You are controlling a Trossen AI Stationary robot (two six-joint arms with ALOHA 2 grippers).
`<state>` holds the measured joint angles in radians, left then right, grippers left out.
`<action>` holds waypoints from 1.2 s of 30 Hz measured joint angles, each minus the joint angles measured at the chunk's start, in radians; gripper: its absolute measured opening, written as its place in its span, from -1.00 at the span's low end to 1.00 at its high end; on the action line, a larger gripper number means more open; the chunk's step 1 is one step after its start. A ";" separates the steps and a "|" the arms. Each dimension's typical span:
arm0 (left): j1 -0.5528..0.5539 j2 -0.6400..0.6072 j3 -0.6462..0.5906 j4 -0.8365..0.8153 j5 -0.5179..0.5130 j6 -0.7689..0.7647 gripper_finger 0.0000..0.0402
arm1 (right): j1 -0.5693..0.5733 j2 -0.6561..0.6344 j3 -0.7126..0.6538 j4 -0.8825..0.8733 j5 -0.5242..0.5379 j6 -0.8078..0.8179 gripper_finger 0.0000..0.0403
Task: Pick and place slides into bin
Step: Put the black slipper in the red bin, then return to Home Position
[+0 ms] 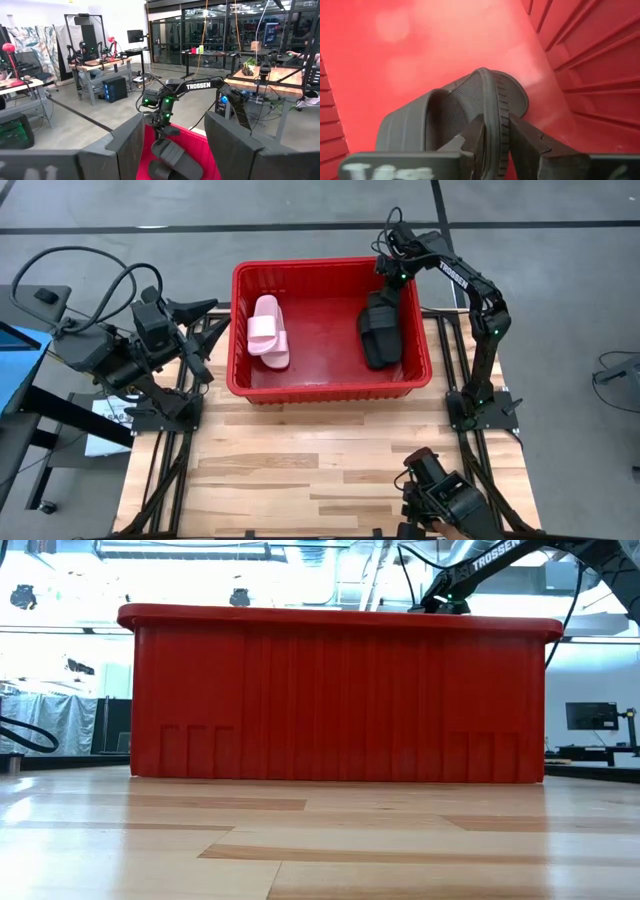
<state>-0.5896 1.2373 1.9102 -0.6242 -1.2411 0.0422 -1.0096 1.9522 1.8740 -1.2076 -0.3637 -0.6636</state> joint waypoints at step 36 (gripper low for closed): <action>0.000 0.000 0.000 -0.017 0.000 -0.001 -0.01 | 0.000 -0.002 0.000 0.041 0.030 0.028 0.14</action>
<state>-0.5900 1.2370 1.9102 -0.6411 -1.2407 0.0409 -1.0100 1.9507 1.8744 -1.1665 -0.3340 -0.6353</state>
